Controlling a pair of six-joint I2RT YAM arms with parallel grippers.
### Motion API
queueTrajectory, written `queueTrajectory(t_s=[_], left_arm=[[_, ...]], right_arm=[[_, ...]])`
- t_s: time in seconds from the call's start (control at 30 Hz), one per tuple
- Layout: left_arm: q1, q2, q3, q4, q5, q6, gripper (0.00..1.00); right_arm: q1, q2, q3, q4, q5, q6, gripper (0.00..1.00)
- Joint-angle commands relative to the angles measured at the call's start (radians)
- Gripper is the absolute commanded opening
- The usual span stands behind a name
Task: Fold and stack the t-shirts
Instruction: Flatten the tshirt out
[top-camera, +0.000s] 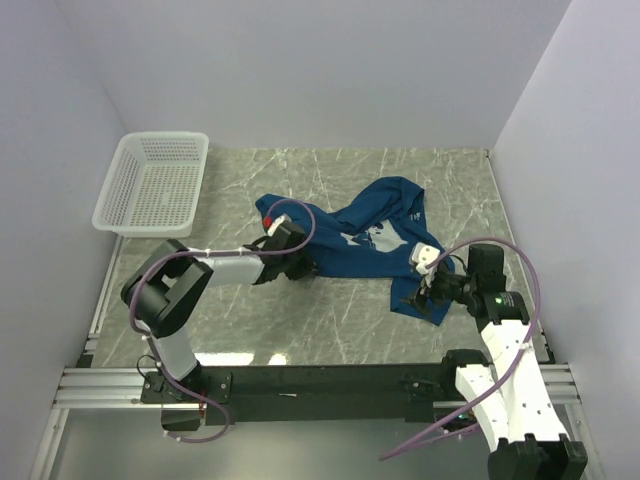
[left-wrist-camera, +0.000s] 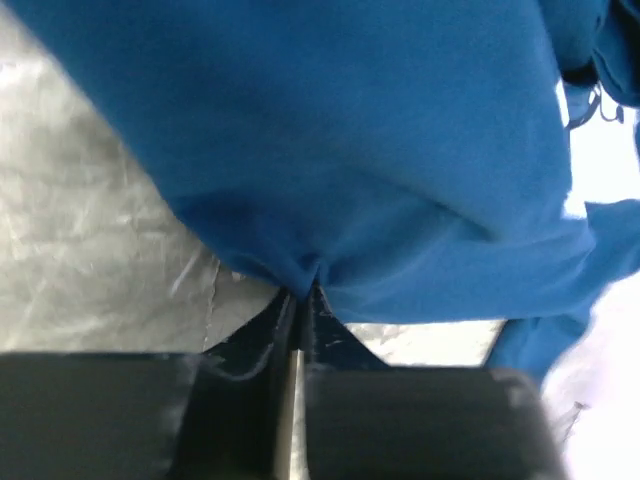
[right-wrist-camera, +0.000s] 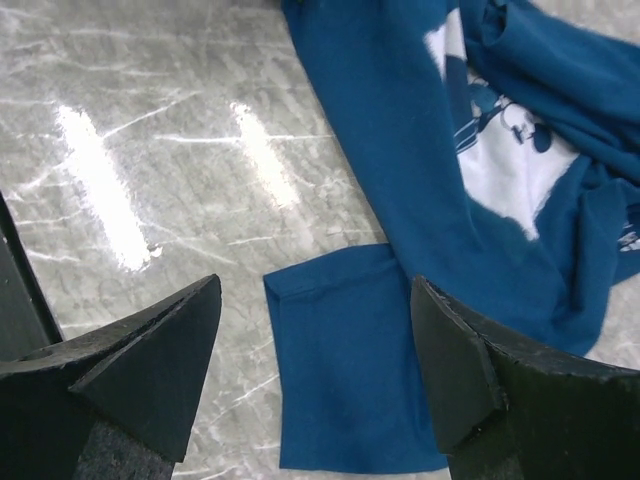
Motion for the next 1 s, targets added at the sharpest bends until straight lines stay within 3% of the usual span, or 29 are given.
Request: queueTrajectory(t_s=[0.0, 0.1, 0.13, 0.17, 0.23, 0.27, 0.33, 0.37, 0.4, 0.43, 0.53, 0.57, 0.6, 0.63, 0.67, 0.77, 0.97], left_arm=[[-0.005, -0.024, 0.106, -0.071, -0.080, 0.157, 0.04], [-0.036, -0.075, 0.253, -0.156, -0.114, 0.328, 0.01], [-0.043, -0.059, 0.318, -0.182, -0.068, 0.397, 0.01], [-0.043, -0.031, 0.478, -0.265, -0.019, 0.430, 0.01], [-0.054, 0.108, 0.652, -0.341, 0.053, 0.493, 0.01], [-0.057, 0.165, 0.827, -0.416, 0.164, 0.504, 0.02], [-0.071, 0.355, 1.003, -0.513, 0.246, 0.507, 0.23], [-0.079, 0.415, 1.162, -0.568, 0.242, 0.513, 0.31], [-0.097, 0.498, 1.220, -0.661, 0.207, 0.519, 0.41], [-0.103, 0.517, 1.251, -0.686, 0.167, 0.524, 0.44], [-0.105, 0.405, 1.098, -0.581, 0.029, 0.489, 0.47], [-0.103, 0.349, 0.931, -0.520, -0.026, 0.476, 0.51], [-0.097, 0.234, 0.845, -0.410, -0.067, 0.464, 0.62], [-0.089, 0.178, 0.766, -0.354, -0.065, 0.441, 0.66], [-0.082, 0.132, 0.628, -0.311, -0.050, 0.429, 0.68], [-0.057, 0.005, 0.402, -0.146, 0.065, 0.335, 0.70], [-0.066, 0.040, 0.214, 0.205, 0.242, 0.015, 0.68]], right_arm=[[0.005, -0.029, -0.004, 0.040, -0.006, 0.034, 0.82], [0.005, -0.043, -0.006, 0.054, -0.003, 0.042, 0.82], [0.004, -0.048, -0.007, 0.060, -0.001, 0.052, 0.82], [0.004, -0.046, -0.009, 0.070, 0.000, 0.057, 0.82], [0.004, -0.039, -0.007, 0.078, 0.011, 0.068, 0.82], [0.004, -0.036, -0.004, 0.078, 0.017, 0.069, 0.82], [0.001, -0.036, -0.001, 0.083, 0.032, 0.082, 0.82], [-0.002, -0.039, -0.004, 0.092, 0.051, 0.085, 0.82], [-0.013, -0.048, -0.007, 0.098, 0.052, 0.094, 0.82], [-0.021, -0.051, -0.009, 0.103, 0.055, 0.097, 0.82], [-0.054, -0.056, -0.012, 0.104, 0.048, 0.097, 0.82], [-0.059, -0.054, -0.010, 0.104, 0.046, 0.097, 0.82], [-0.064, -0.048, -0.009, 0.103, 0.046, 0.095, 0.82], [-0.067, -0.043, -0.007, 0.101, 0.046, 0.095, 0.82], [-0.068, -0.037, -0.007, 0.103, 0.046, 0.095, 0.82], [-0.070, -0.017, -0.001, 0.110, 0.055, 0.112, 0.82], [-0.077, 0.000, -0.003, 0.136, 0.088, 0.148, 0.82]])
